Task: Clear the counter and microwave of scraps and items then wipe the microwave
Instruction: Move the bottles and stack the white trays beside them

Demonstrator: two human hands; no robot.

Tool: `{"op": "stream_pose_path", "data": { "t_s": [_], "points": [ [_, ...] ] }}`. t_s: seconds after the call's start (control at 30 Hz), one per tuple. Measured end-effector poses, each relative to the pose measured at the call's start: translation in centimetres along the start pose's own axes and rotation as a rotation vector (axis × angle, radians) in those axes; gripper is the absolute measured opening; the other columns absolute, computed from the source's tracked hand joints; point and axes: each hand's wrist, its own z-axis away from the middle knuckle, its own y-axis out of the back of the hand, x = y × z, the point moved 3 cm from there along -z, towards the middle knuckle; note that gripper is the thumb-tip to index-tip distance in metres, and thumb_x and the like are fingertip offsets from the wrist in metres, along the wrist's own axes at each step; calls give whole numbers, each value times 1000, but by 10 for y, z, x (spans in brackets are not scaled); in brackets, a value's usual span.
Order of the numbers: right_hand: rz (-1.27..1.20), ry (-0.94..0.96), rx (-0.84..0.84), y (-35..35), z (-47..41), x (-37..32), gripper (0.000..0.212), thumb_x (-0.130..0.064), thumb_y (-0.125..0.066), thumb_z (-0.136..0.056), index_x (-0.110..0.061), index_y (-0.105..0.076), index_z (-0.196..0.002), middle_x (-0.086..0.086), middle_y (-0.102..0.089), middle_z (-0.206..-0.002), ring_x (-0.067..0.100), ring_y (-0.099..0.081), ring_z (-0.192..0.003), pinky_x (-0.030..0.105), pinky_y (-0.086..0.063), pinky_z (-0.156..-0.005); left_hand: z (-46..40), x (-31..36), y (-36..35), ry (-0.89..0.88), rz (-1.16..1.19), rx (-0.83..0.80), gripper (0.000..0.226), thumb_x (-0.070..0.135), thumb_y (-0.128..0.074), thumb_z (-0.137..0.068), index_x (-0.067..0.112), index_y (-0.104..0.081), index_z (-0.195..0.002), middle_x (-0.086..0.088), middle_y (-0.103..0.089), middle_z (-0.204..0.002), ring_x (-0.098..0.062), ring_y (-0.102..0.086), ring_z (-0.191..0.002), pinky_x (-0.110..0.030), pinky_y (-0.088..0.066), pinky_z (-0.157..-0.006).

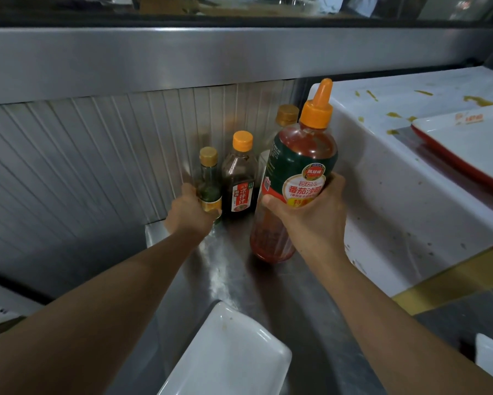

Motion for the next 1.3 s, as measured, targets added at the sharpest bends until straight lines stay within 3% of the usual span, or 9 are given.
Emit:
{"op": "stream_pose_path", "data": {
  "t_s": [0.23,0.53,0.67,0.87,1.07,1.3],
  "points": [
    [-5,17,-40,-8,17,-23,77,-35,-88,-54,-28,-36,-110,-13,-52,-105,5,-55,-90,7,-37,-64,15,-19,42,9,-255,-147,60,31,-74,-77,17,-40,-125,-7,-54,-122,-27,-54,-109,-38,-45,-81],
    [-37,58,-89,-78,42,-54,82,-37,-88,-51,-22,-42,-116,-7,-59,-112,10,-60,-99,30,-53,-84,26,-61,109,-56,-459,-196,45,29,-66,-84,18,-43,-121,-5,-53,-120,-26,-53,-109,-38,-42,-82],
    [-54,85,-99,-117,48,-53,82,-36,-88,-50,-21,-42,-116,-5,-60,-114,11,-60,-102,32,-53,-88,26,-77,121,-58,-466,-209,38,22,-57,-87,18,-43,-122,-7,-52,-124,-27,-52,-113,-38,-42,-87],
    [-45,80,-101,-158,54,-50,82,-31,-89,-55,-14,-41,-119,2,-57,-118,16,-58,-106,22,-46,-82,23,-92,129,-79,-503,-241,47,32,-65,-84,22,-41,-124,-3,-50,-127,-24,-49,-118,-37,-41,-90],
    [-46,110,-82,-174,53,-49,83,-30,-88,-57,-15,-39,-123,3,-55,-122,18,-56,-111,38,-51,-95,21,-97,130,-121,-493,-248,49,34,-66,-84,22,-40,-125,-3,-51,-126,-24,-51,-116,-37,-41,-89],
    [76,103,-120,-163,63,-36,100,-24,-88,-58,-12,-30,-139,6,-43,-138,21,-39,-130,34,-37,-108,22,-93,131,-148,-478,-249,49,33,-67,-83,21,-43,-124,-3,-55,-120,-24,-54,-110,-36,-44,-87]
  ]
}}
